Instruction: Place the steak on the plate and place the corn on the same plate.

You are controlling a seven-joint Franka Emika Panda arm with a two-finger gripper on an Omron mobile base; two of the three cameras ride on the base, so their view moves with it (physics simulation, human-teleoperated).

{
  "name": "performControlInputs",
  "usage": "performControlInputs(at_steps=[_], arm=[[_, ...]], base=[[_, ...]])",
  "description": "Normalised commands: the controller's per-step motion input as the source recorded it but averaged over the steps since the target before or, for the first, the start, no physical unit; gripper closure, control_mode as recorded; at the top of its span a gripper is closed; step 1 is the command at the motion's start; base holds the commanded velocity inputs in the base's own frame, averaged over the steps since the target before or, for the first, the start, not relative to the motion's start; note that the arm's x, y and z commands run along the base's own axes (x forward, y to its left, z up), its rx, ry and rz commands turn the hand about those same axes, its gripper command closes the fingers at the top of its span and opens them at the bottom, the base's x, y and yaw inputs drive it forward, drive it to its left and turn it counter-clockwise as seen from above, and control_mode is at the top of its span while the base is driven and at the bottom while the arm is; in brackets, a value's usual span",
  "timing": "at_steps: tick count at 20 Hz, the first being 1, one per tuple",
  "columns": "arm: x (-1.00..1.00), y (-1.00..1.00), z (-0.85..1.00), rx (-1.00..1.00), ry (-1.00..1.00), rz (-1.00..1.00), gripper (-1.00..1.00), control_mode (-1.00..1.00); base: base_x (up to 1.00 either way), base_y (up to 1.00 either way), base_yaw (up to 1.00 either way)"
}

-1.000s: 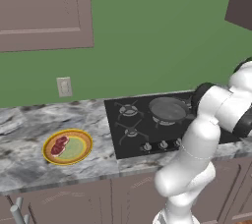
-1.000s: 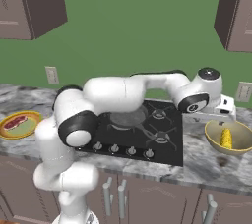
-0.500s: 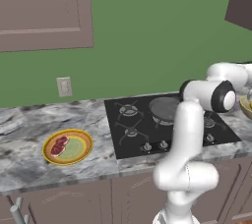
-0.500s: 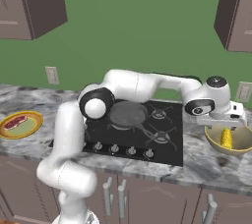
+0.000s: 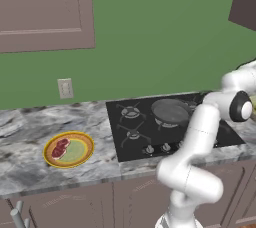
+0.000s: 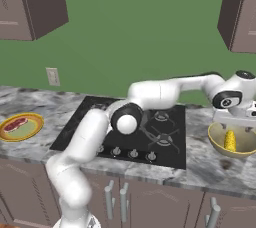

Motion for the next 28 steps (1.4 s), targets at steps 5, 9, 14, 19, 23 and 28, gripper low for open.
performControlInputs(at_steps=[5,9,14,19,23,28], arm=[[0.13,0.14,-0.20,0.02,0.08,-0.01,-1.00,-1.00],[0.01,0.01,-0.58,0.05,0.00,-0.02,-1.00,-1.00],[0.10,0.07,-0.40,0.02,0.00,-0.01,-1.00,-1.00],[0.24,0.25,-0.20,0.00,0.04,0.00,-1.00,-1.00],[0.22,0.09,-0.15,0.00,0.06,0.00,-1.00,-1.00],[0.20,-0.25,-0.08,-0.02,0.06,0.00,-1.00,-1.00]], base=[[0.00,0.00,0.00],[0.00,0.00,0.00],[0.00,0.00,0.00],[0.00,0.00,0.00],[0.00,0.00,0.00],[0.00,0.00,0.00]])
